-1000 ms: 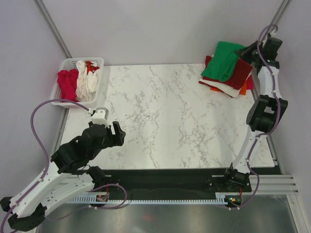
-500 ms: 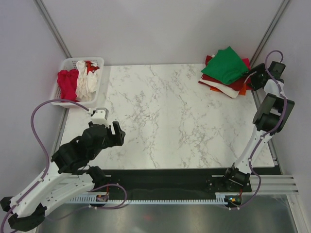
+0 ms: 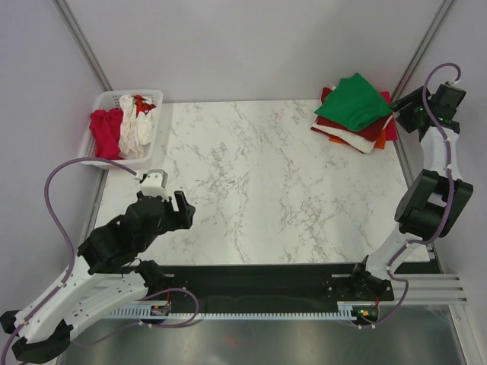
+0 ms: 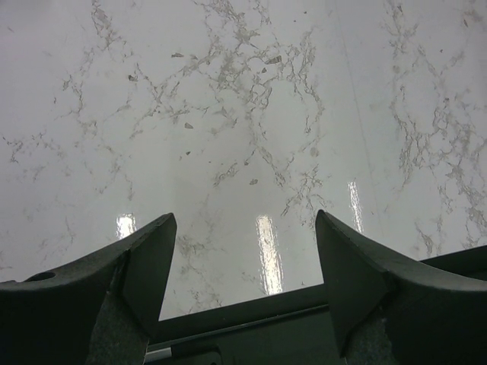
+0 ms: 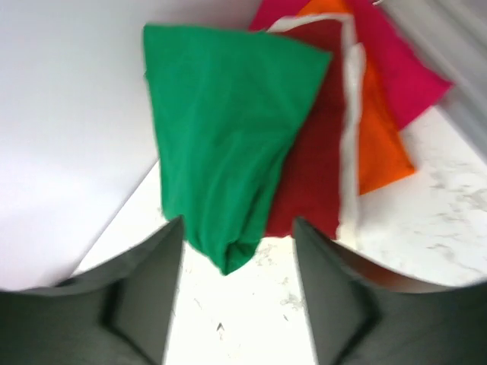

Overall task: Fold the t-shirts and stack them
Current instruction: Neatly place the folded tshirt to the corner

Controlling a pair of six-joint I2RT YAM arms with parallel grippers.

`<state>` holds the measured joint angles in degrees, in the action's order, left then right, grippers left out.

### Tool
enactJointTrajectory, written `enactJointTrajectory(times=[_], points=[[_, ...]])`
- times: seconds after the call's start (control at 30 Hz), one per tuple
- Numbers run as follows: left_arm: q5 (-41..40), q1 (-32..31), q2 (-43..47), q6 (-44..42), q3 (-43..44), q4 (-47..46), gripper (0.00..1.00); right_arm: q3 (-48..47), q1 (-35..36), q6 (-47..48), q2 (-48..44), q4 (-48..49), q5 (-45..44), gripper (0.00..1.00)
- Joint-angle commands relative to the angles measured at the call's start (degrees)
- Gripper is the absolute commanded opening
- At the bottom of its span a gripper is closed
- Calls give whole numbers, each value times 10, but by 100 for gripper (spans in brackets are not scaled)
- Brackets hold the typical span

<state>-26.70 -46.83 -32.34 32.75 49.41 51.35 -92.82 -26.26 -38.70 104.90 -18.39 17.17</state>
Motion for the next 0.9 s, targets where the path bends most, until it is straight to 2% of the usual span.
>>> enactJointTrajectory(times=[0.0, 0.1, 0.2, 0.33, 0.87], points=[[-15, 2, 10, -17, -1, -11, 81, 22, 44, 17, 5, 7, 52, 62], [-15, 2, 13, -17, -1, -12, 81, 26, 66, 16, 18, 8, 66, 51], [-17, 2, 17, -17, -1, -12, 81, 25, 92, 21, 26, 7, 61, 47], [-18, 2, 23, -16, -2, -11, 81, 30, 111, 24, 26, 7, 39, 46], [-19, 2, 23, -16, -3, -12, 81, 21, 112, 45, 18, -15, -2, 46]])
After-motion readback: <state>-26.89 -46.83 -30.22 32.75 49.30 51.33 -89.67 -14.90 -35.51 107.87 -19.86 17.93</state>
